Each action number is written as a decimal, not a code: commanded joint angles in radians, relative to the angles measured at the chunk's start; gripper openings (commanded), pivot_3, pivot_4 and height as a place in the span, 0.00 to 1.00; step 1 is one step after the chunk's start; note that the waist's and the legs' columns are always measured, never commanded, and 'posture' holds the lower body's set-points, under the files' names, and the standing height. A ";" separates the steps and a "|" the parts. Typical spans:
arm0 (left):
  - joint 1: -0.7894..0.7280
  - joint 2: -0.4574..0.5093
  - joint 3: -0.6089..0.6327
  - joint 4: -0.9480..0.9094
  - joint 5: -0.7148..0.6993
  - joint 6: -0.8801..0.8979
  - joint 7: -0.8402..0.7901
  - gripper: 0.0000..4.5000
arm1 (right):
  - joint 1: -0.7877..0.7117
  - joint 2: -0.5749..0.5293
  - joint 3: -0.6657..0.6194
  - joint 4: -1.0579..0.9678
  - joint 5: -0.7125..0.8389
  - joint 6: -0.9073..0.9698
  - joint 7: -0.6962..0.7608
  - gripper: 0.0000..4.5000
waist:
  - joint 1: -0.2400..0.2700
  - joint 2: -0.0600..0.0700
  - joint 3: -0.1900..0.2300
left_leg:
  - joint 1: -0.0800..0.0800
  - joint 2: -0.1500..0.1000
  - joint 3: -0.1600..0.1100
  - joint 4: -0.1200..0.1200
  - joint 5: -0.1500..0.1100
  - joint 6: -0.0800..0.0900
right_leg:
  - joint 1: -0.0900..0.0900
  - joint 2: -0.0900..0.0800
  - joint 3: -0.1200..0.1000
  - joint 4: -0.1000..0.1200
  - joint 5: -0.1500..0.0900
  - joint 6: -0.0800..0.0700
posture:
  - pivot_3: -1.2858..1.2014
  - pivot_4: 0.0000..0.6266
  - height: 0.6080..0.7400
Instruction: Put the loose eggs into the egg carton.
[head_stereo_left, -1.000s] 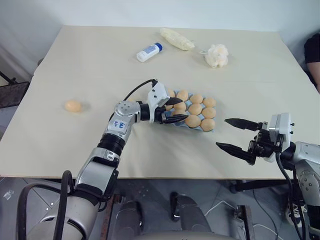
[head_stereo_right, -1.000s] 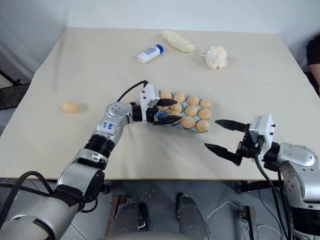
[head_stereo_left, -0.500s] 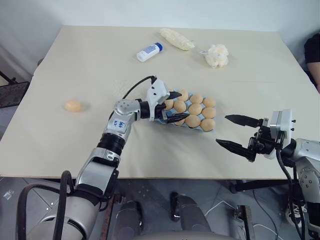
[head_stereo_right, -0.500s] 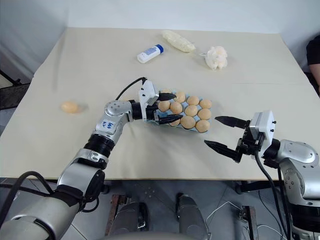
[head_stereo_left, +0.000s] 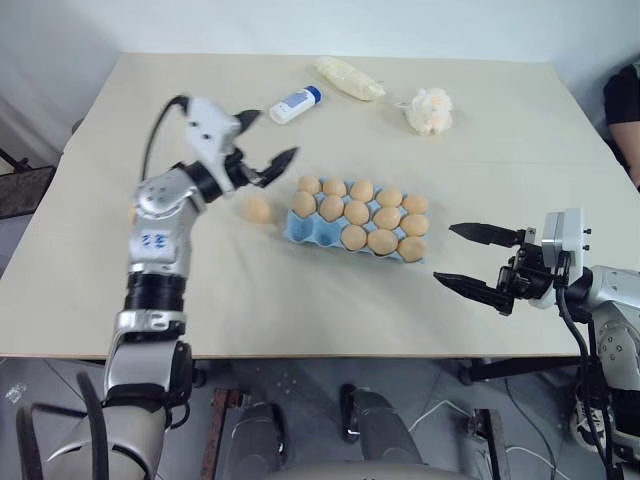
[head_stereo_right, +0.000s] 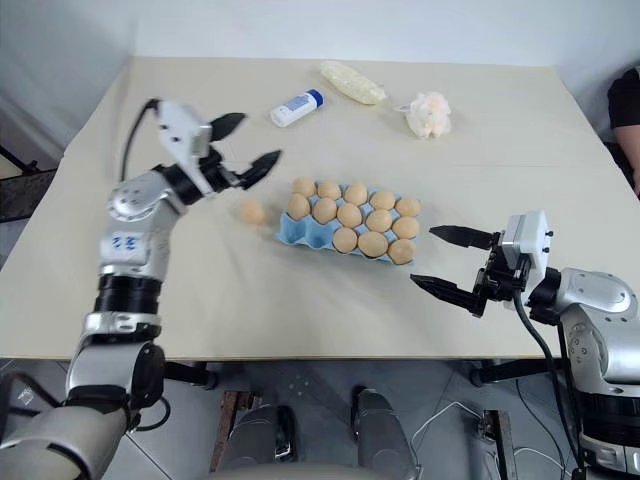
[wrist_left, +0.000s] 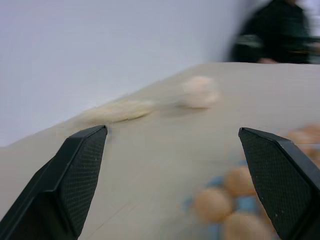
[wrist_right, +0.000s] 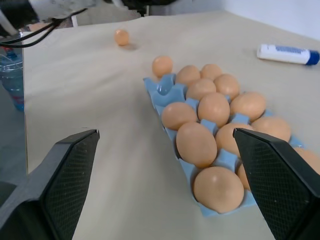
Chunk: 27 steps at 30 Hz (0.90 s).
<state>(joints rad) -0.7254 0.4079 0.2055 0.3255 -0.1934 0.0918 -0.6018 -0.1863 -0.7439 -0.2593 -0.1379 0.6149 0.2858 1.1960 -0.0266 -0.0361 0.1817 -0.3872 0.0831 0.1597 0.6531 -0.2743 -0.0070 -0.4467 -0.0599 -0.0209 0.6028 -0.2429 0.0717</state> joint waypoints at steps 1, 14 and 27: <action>0.090 0.015 0.094 -0.145 -0.026 0.036 0.124 0.99 | -0.030 -0.021 0.003 0.018 0.003 -0.006 0.025 1.00 | 0.000 0.000 0.000 | 0.000 0.000 0.000 0.001 0.000 0.000 | 0.000 0.000 0.000 0.000 0.000 0.000 | 0.52 0.24 1.00; 0.624 -0.073 0.292 -0.526 -0.150 -0.028 0.252 0.99 | -0.102 -0.016 0.045 0.096 -0.007 -0.009 0.076 1.00 | -0.001 0.000 0.000 | 0.001 0.000 0.000 0.001 0.000 0.000 | 0.000 -0.002 0.002 0.001 0.000 -0.001 | 0.52 0.24 1.00; 0.805 -0.063 0.373 -0.564 -0.233 -0.052 0.265 0.99 | -0.150 -0.009 0.072 0.134 -0.020 -0.006 0.099 1.00 | -0.001 0.000 0.000 | 0.002 0.000 0.000 0.001 -0.003 -0.005 | 0.001 -0.002 0.004 -0.003 -0.008 -0.016 | 0.52 0.24 1.00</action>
<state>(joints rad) 0.0866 0.3341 0.5738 -0.1936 -0.4115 0.0525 -0.3472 -0.3292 -0.7455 -0.1715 0.0041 0.5905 0.2854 1.2858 -0.0279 -0.0361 0.1816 -0.3856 0.0830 0.1594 0.6543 -0.2774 -0.0120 -0.4461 -0.0620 -0.0168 0.6002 -0.2514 0.0561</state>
